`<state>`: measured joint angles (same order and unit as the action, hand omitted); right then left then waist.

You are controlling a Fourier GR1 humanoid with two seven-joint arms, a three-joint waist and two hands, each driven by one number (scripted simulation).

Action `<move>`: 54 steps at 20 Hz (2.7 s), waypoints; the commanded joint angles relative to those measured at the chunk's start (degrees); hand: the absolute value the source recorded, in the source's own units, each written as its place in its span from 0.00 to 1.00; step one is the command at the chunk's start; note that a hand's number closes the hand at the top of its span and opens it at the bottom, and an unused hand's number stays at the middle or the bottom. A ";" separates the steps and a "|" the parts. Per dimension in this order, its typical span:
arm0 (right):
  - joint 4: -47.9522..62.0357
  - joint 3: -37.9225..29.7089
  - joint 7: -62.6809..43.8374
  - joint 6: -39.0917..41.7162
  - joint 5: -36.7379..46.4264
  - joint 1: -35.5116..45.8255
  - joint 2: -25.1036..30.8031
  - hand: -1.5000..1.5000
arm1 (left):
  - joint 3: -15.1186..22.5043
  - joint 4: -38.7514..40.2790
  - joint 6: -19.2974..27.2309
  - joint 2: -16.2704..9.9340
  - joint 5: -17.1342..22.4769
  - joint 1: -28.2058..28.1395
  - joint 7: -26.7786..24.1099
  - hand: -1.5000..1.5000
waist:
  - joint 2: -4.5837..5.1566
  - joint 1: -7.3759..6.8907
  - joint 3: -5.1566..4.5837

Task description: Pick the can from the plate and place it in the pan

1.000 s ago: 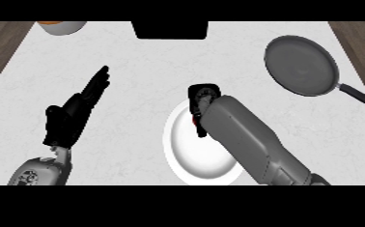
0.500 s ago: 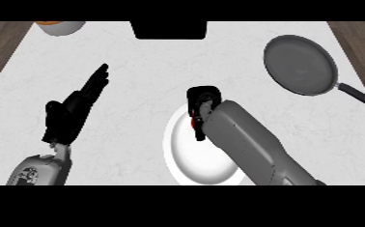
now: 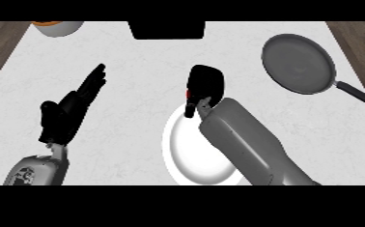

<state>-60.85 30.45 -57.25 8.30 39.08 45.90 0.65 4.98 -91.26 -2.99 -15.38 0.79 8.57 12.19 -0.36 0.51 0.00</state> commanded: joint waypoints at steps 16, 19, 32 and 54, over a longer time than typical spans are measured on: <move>-11.30 -5.59 -10.39 -25.30 33.55 -2.84 2.62 1.00 | 1.66 -2.57 1.02 2.33 -2.28 -1.77 0.51 0.50 | 0.30 -0.37 0.04; -13.62 -11.31 -4.68 -32.18 30.39 -6.59 4.31 1.00 | 0.37 -1.93 0.10 1.58 -1.27 -1.65 0.04 0.50 | 0.52 -0.29 0.07; 10.06 -28.14 18.78 -47.82 23.70 -7.55 15.21 1.00 | 0.30 1.45 -0.34 3.05 -3.91 -0.80 -3.05 0.50 | 0.85 -1.19 0.05; 51.12 -46.29 39.59 -47.00 7.21 6.23 26.03 0.00 | -0.83 1.24 -3.44 3.89 -3.44 1.95 -1.23 0.50 | 1.68 -3.61 0.09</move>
<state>-15.88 -14.10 -11.45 -45.42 47.37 50.54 25.17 3.80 -90.19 -5.67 -11.47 -2.83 10.49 11.05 1.01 -2.43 0.11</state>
